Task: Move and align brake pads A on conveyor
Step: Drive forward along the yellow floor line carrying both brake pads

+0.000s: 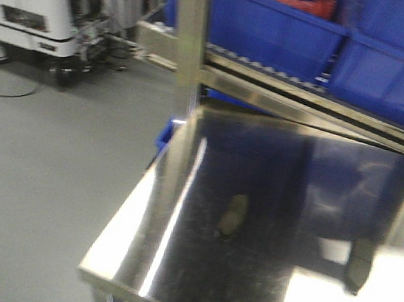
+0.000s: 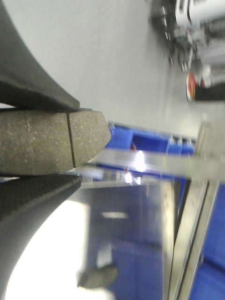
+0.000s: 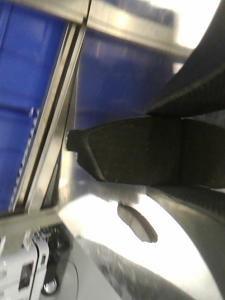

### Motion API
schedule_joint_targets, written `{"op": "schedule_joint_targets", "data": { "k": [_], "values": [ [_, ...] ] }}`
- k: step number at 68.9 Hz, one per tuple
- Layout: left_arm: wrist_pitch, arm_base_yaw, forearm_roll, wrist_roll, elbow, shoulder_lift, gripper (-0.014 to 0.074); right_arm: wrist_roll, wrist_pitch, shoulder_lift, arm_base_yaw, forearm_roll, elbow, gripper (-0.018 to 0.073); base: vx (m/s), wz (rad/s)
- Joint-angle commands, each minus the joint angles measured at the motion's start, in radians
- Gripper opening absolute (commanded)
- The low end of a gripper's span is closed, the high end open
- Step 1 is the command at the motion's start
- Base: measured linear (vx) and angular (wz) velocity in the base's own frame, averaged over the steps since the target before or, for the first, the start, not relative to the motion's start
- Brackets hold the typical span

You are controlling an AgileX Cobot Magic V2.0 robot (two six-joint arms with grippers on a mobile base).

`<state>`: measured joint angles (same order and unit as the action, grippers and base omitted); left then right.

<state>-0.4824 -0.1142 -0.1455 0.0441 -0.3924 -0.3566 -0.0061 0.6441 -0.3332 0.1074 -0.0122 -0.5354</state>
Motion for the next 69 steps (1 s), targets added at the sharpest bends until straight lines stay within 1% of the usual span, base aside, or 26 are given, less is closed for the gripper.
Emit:
{"op": "schedule_joint_targets", "data": {
  "k": [1, 34, 69],
  "values": [
    [0.099, -0.004, -0.014, -0.007, -0.028, -0.002, -0.0006, -0.003, -0.091, -0.008, -0.006, 0.004, -0.028, -0.0007, -0.16, 0.68],
    [0.099, -0.004, -0.014, -0.007, -0.028, -0.002, -0.0006, -0.003, -0.091, -0.008, -0.006, 0.004, -0.028, -0.0007, -0.18, 0.71],
    [0.099, -0.004, -0.014, -0.007, -0.028, -0.002, -0.0006, -0.003, -0.091, -0.008, -0.006, 0.004, -0.028, -0.0007, -0.2, 0.88]
  ]
}}
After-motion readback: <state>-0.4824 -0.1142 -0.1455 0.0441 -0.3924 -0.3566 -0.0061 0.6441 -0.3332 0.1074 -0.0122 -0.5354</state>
